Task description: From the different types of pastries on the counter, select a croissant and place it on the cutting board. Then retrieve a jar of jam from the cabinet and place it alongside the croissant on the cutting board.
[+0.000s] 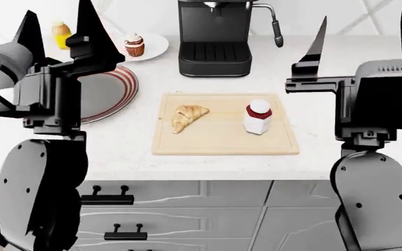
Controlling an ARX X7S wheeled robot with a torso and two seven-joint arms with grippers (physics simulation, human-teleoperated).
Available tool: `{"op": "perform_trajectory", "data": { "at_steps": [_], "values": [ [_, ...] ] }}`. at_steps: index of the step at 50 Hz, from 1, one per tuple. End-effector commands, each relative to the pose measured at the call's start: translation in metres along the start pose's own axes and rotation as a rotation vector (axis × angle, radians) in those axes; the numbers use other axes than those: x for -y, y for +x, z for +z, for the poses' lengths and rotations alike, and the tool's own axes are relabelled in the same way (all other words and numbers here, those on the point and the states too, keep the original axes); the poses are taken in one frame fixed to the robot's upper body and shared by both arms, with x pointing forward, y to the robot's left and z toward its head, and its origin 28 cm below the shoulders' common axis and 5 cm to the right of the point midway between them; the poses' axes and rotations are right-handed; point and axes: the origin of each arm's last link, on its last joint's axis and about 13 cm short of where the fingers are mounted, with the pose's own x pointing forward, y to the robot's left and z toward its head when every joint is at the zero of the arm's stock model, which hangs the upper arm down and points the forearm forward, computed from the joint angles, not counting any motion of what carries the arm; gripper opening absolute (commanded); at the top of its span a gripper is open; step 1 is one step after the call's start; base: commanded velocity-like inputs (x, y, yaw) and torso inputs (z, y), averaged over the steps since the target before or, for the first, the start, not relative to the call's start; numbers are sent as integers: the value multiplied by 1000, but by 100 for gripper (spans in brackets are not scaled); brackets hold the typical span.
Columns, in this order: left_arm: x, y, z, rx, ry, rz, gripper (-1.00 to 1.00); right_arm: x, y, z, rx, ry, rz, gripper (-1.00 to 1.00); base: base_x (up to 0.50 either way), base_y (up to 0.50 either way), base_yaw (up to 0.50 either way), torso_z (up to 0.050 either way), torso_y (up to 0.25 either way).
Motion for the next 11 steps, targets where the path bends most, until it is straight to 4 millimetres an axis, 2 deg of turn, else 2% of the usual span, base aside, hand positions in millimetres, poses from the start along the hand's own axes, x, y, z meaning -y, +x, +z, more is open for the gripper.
{"op": "perform_trajectory", "data": {
  "at_steps": [1,11],
  "values": [
    [-2,-21,2,131,-104,10,100,-8,-21,-3,127,-75,-50,100,0,0,0,0,0],
    [-8,-39,17,241,-137,21,100,-5,-37,2,185,-62,-113,100,0,0,0,0,0]
  ]
}}
